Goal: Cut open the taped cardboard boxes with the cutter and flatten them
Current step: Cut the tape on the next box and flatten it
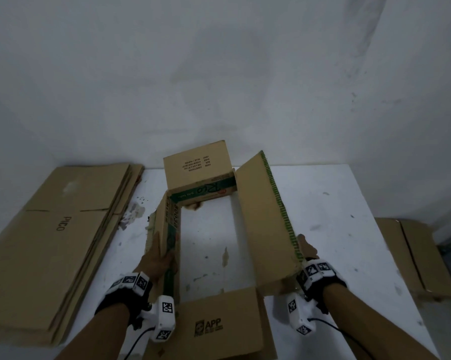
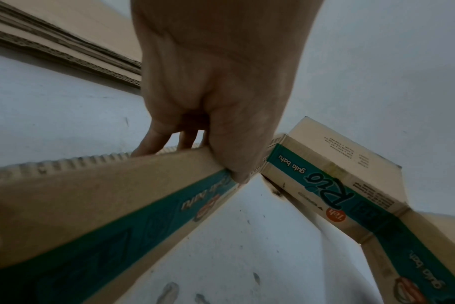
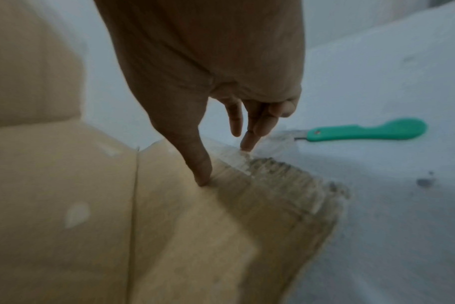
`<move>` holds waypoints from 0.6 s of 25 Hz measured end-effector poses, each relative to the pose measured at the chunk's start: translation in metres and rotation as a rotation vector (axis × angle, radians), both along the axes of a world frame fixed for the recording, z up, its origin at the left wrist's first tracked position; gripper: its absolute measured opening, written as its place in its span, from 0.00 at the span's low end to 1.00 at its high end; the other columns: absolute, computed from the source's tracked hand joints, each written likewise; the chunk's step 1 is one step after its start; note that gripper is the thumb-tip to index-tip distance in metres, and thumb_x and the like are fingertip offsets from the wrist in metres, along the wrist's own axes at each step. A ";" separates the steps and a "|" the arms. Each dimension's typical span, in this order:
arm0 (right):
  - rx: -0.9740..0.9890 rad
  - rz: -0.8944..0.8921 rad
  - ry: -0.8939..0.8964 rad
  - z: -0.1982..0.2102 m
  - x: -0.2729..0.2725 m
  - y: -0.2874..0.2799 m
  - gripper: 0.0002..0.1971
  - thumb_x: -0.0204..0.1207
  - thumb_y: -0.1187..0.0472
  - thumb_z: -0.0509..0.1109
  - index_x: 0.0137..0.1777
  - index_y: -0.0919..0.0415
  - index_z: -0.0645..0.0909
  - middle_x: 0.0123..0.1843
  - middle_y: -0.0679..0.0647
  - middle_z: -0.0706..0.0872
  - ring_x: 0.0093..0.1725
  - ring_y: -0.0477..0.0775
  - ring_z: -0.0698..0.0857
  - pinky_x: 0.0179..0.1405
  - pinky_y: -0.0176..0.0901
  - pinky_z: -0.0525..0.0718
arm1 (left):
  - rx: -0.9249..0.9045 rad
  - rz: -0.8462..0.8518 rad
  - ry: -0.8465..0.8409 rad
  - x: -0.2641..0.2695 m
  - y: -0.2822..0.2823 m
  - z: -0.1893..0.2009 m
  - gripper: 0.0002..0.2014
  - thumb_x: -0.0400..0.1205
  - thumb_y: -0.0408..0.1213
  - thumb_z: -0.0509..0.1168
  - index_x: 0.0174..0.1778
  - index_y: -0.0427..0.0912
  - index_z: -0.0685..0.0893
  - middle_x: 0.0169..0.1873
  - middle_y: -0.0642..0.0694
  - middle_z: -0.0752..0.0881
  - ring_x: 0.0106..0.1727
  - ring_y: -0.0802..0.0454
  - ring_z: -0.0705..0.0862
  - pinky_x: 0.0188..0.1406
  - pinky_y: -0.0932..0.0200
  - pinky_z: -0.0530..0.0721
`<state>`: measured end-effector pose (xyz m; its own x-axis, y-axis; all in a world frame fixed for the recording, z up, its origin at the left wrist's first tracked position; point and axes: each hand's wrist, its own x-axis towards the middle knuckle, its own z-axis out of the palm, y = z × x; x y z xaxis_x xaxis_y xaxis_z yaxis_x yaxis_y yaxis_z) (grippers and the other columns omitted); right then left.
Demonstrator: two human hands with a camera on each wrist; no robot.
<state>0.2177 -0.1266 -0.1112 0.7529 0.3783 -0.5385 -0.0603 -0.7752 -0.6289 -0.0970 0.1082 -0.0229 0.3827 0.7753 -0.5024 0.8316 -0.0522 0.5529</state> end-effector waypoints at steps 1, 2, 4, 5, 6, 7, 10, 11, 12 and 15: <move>-0.011 0.002 0.085 0.036 -0.012 0.001 0.14 0.87 0.58 0.60 0.56 0.70 0.78 0.59 0.64 0.81 0.59 0.64 0.81 0.72 0.56 0.75 | -0.008 0.007 -0.005 -0.003 0.002 -0.001 0.43 0.87 0.51 0.62 0.88 0.53 0.39 0.81 0.33 0.69 0.75 0.32 0.75 0.74 0.43 0.75; 0.029 0.033 0.113 0.066 -0.017 0.000 0.10 0.83 0.62 0.66 0.42 0.69 0.78 0.46 0.62 0.82 0.46 0.60 0.83 0.61 0.53 0.82 | -0.014 0.006 -0.013 -0.006 0.005 -0.003 0.43 0.86 0.53 0.63 0.88 0.54 0.40 0.80 0.33 0.70 0.74 0.32 0.77 0.73 0.43 0.77; 0.169 0.039 0.146 0.095 -0.017 -0.003 0.11 0.73 0.64 0.76 0.33 0.65 0.78 0.34 0.60 0.83 0.32 0.55 0.81 0.36 0.44 0.82 | -0.036 0.003 -0.045 -0.013 0.015 -0.016 0.44 0.84 0.59 0.63 0.88 0.57 0.42 0.79 0.35 0.73 0.71 0.33 0.79 0.71 0.43 0.79; 0.257 0.032 0.183 0.114 -0.019 -0.006 0.09 0.70 0.65 0.77 0.35 0.66 0.80 0.33 0.62 0.85 0.31 0.56 0.83 0.30 0.41 0.81 | -0.048 0.006 -0.057 -0.019 0.029 -0.035 0.46 0.80 0.65 0.63 0.88 0.59 0.44 0.78 0.37 0.74 0.70 0.34 0.80 0.70 0.41 0.79; 0.341 0.024 0.240 0.125 -0.019 -0.008 0.06 0.71 0.67 0.77 0.40 0.67 0.82 0.35 0.63 0.88 0.31 0.57 0.86 0.29 0.41 0.83 | -0.046 0.010 -0.078 -0.024 0.040 -0.051 0.49 0.75 0.72 0.62 0.87 0.62 0.45 0.77 0.39 0.75 0.69 0.35 0.81 0.69 0.39 0.81; 0.419 0.018 0.331 0.140 -0.023 -0.008 0.05 0.74 0.68 0.75 0.46 0.67 0.81 0.39 0.64 0.91 0.35 0.59 0.90 0.32 0.44 0.87 | -0.051 0.010 -0.106 -0.032 0.057 -0.077 0.51 0.70 0.77 0.61 0.86 0.66 0.46 0.76 0.41 0.77 0.68 0.37 0.82 0.68 0.38 0.82; 0.645 -0.002 0.536 0.165 -0.032 -0.008 0.15 0.80 0.66 0.71 0.65 0.62 0.78 0.57 0.64 0.91 0.56 0.67 0.91 0.58 0.63 0.88 | -0.103 -0.029 -0.188 -0.032 0.048 -0.052 0.41 0.73 0.73 0.65 0.81 0.72 0.57 0.72 0.47 0.79 0.67 0.41 0.82 0.62 0.38 0.86; 0.688 -0.003 0.557 0.172 -0.036 -0.007 0.15 0.81 0.65 0.70 0.67 0.59 0.78 0.59 0.63 0.91 0.58 0.66 0.90 0.62 0.64 0.86 | -0.106 -0.015 -0.195 -0.027 0.031 -0.018 0.35 0.80 0.63 0.67 0.81 0.67 0.60 0.71 0.47 0.79 0.65 0.44 0.83 0.58 0.46 0.88; 0.735 0.002 0.560 0.181 -0.041 -0.005 0.14 0.83 0.65 0.69 0.67 0.58 0.79 0.59 0.62 0.91 0.59 0.65 0.90 0.62 0.63 0.86 | -0.106 -0.031 -0.231 -0.017 0.009 0.030 0.30 0.85 0.51 0.66 0.81 0.60 0.61 0.70 0.46 0.79 0.63 0.47 0.82 0.53 0.56 0.87; 0.844 -0.004 0.529 0.218 -0.051 0.003 0.09 0.84 0.65 0.67 0.62 0.60 0.80 0.57 0.62 0.92 0.52 0.60 0.92 0.50 0.54 0.89 | -0.119 0.074 -0.151 -0.022 -0.009 0.054 0.23 0.87 0.22 0.59 0.79 0.27 0.66 0.67 0.40 0.74 0.69 0.42 0.75 0.60 0.58 0.79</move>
